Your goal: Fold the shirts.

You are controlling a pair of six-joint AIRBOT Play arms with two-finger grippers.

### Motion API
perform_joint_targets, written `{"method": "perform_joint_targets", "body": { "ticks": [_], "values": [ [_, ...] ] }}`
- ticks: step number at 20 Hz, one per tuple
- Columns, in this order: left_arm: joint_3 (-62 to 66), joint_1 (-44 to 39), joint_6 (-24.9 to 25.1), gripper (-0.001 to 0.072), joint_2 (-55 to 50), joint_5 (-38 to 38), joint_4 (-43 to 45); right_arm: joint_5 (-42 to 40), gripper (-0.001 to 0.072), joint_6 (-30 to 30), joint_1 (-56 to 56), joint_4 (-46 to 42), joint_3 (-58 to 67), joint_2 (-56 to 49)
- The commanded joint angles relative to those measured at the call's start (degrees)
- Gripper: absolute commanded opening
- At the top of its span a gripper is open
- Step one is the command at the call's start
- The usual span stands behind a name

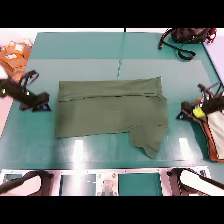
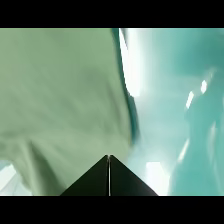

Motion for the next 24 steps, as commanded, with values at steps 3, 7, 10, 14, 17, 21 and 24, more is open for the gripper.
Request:
{"method": "perform_joint_targets", "body": {
  "ticks": [3, 7, 10, 14, 17, 21, 24],
  "values": [
    [-28.0, -3.82, -7.37, 0.0022, 25.09, 11.98, 0.59, -6.03, 0.0272, 4.33, -0.42, -1.84, -20.31, 14.21],
    [-37.68, -14.86, -14.43, 0.0097, 26.97, 18.84, 0.52, -12.55, 0.0335, 4.02, 0.87, 3.08, -27.52, 14.19],
    [-40.22, -18.45, -20.22, 0.0502, 26.97, 26.23, 0.46, -18.73, 0.0409, 4.07, 4.92, 8.55, -30.36, 12.33],
    [-42.38, -18.45, -20.59, 0.0501, 26.93, 33.35, -3.69, -21.7, 0.0422, 4.07, 10.54, 12.85, -30.49, 8.0],
    [-45.31, -18.45, -20.57, 0.0501, 25.49, 39.76, -7.72, -23.12, 0.0422, 4.09, 12.09, 13.0, -30.49, 7.8],
    [-46.18, -18.43, -20.68, 0.0501, 23.76, 47.82, -8.87, -23.1, 0.0423, 4.07, 12.09, 12.98, -30.49, 7.8],
    [-46.18, -18.43, -21.07, 0.0488, 23.76, 52.22, -8.96, -22.49, 0.0424, 4.07, 12.09, 13.0, -30.49, 7.8]
  ]
}}
